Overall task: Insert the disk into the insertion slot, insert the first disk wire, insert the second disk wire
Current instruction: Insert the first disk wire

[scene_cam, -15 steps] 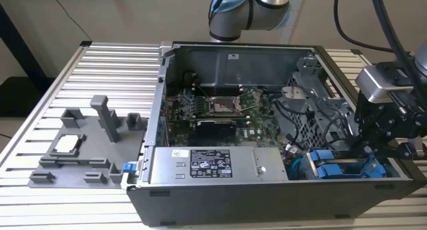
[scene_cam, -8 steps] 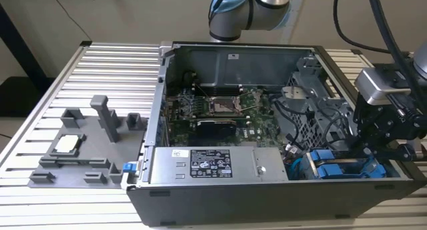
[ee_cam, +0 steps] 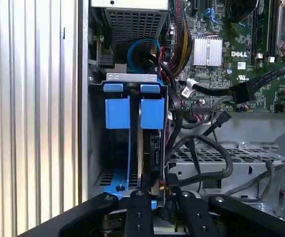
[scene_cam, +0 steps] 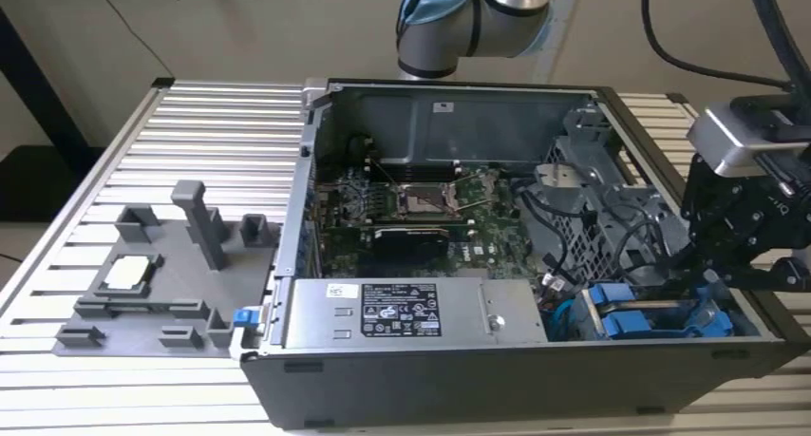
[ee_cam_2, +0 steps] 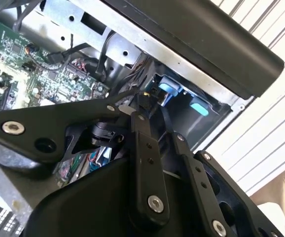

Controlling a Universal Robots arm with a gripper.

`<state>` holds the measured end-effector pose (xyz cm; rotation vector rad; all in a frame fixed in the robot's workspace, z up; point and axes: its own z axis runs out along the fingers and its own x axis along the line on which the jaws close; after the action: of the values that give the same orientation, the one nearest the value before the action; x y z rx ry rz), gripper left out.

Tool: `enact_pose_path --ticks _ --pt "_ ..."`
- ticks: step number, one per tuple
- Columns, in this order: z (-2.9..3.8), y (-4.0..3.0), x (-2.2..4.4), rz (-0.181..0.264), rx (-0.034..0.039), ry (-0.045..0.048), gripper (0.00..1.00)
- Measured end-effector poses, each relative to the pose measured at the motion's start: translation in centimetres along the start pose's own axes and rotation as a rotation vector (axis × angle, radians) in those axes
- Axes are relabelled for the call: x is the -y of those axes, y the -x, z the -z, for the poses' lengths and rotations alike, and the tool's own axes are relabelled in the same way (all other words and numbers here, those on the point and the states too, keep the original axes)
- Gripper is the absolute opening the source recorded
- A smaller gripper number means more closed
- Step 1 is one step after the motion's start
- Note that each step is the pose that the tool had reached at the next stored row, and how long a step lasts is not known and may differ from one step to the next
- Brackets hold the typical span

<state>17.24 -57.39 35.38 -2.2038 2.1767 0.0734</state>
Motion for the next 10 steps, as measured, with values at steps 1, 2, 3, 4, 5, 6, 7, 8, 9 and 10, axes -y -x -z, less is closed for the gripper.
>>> enact_pose_path --ticks 1,2,3,4,5,6,7,8,9,10 --pt "0.44 0.03 0.0 0.0 -0.0001 0.0 0.27" --pt "0.9 0.06 0.0 0.0 -0.0002 0.0 0.27" --pt "1.35 0.09 -0.01 0.0 0.0 0.0 0.27" --pt "1.82 0.12 -0.01 0.0 -0.0002 0.0 0.27" --pt "2.26 0.14 -0.01 0.0 -0.0001 0.0 0.27" --pt "2.72 0.18 -0.01 0.0 -0.0001 0.0 0.27" --pt "3.06 0.2 -0.01 0.0 -0.0002 0.0 0.27" --pt "3.08 0.2 -0.01 0.0 -0.0001 0.0 0.27" --pt "3.08 0.2 -0.01 0.0 0.0 0.0 0.27" --pt "3.08 0.2 -0.01 0.0 0.0001 0.0 0.27"
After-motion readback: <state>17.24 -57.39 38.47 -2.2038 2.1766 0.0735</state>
